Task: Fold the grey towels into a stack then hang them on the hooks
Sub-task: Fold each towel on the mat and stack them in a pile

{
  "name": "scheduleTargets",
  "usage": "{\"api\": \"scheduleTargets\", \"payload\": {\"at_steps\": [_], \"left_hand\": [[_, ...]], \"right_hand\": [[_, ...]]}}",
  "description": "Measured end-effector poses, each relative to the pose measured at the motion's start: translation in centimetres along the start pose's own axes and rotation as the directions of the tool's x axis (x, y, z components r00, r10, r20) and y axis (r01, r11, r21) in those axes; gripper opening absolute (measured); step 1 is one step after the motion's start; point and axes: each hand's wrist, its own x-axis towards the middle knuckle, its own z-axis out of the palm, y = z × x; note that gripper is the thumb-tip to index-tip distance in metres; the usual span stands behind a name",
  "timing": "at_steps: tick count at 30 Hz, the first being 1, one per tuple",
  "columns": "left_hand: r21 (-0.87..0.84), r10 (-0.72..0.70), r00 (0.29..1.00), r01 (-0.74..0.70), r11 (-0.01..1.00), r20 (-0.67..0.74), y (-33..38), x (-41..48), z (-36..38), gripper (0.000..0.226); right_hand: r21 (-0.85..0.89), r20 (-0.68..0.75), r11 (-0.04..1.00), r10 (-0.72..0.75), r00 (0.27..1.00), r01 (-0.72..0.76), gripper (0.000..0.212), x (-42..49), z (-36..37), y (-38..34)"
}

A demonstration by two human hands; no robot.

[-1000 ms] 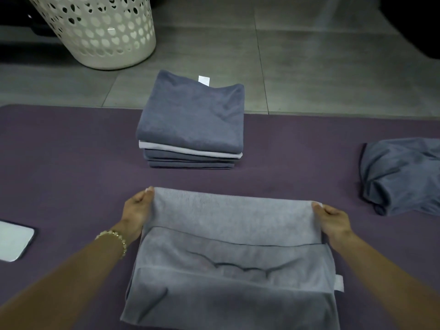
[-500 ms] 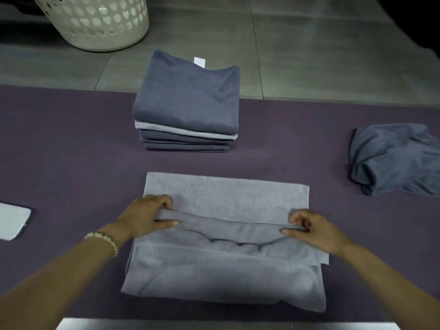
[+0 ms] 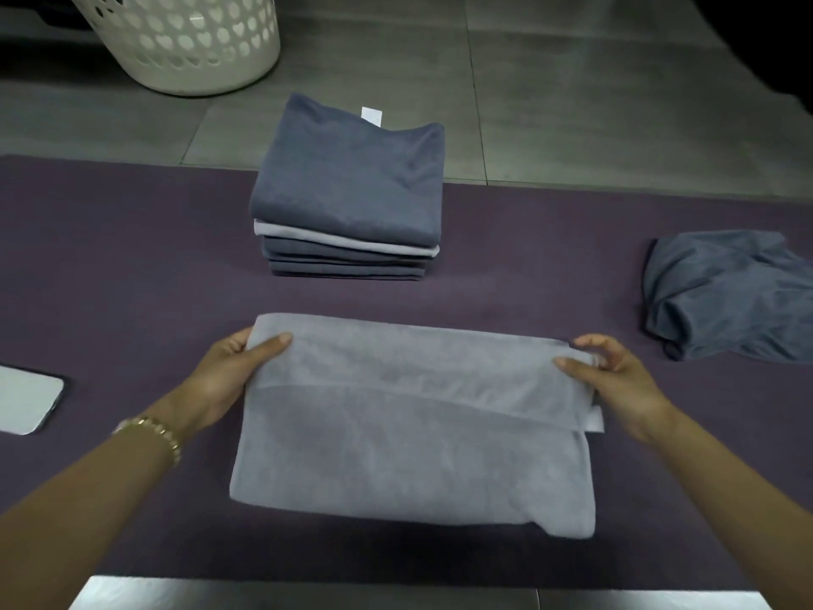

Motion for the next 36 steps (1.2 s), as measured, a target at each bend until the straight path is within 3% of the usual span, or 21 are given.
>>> {"api": "scheduleTargets", "payload": {"at_steps": [5, 7, 10, 12, 14, 18, 24, 28, 31, 36], "left_hand": [[0.178, -0.024, 0.968, 0.071, 0.982, -0.25, -1.9, 2.8, 1.3, 0.024], [0.256, 0.037, 0.949, 0.046, 0.966, -0.312, -2.2, 2.9, 1.6, 0.02], [0.275, 0.219, 0.905, -0.121, 0.954, -0.364, -2.1, 2.8, 1.9, 0.016], [0.262, 0.254, 0.893, -0.161, 0.952, -0.373, -2.0, 3.3, 1.9, 0.016], [0.276, 0.208, 0.897, -0.102, 0.956, -0.389, -2.1, 3.9, 1.8, 0.017], [0.309, 0.1, 0.905, 0.036, 0.95, -0.413, -2.3, 3.8, 2.2, 0.027], [0.51, -0.042, 0.984, 0.126, 0.851, -0.172, -4.2, -0.3, 0.2, 0.044], [0.497, 0.006, 0.984, 0.084, 0.864, -0.177, -6.9, -3.3, 0.2, 0.032], [0.511, 0.134, 0.969, -0.01, 0.859, -0.208, -8.1, -4.7, 0.8, 0.034], [0.565, 0.277, 0.931, -0.098, 0.819, -0.24, -8.3, -4.8, 1.4, 0.038]], "right_hand": [[-0.055, -0.234, 0.972, 0.209, 0.949, -0.228, 0.029, 2.7, 2.7, 2.8], [-0.126, -0.301, 0.98, 0.11, 0.947, -0.154, 0.019, 2.5, 3.1, 3.2], [-0.167, -0.353, 0.985, -0.091, 0.931, 0.032, 0.021, 2.2, 2.7, 3.2], [-0.155, -0.369, 0.986, -0.122, 0.921, 0.069, 0.019, 2.3, 2.3, 3.2], [-0.131, -0.343, 0.99, -0.095, 0.935, 0.053, 0.016, 2.4, 2.3, 2.8], [-0.071, -0.308, 0.997, -0.007, 0.951, -0.016, 0.033, 2.3, 2.1, 2.5], [-0.12, -0.174, 0.988, 0.079, 0.982, -0.101, 0.035, -2.9, 0.4, 4.3], [-0.12, -0.109, 0.974, 0.181, 0.977, -0.194, 0.029, -6.5, 0.2, 6.1], [-0.131, -0.066, 0.969, 0.205, 0.977, -0.212, 0.016, -7.9, 0.7, 7.3], [-0.249, -0.083, 0.953, 0.156, 0.984, -0.172, 0.031, -8.0, 1.7, 8.6]]}}
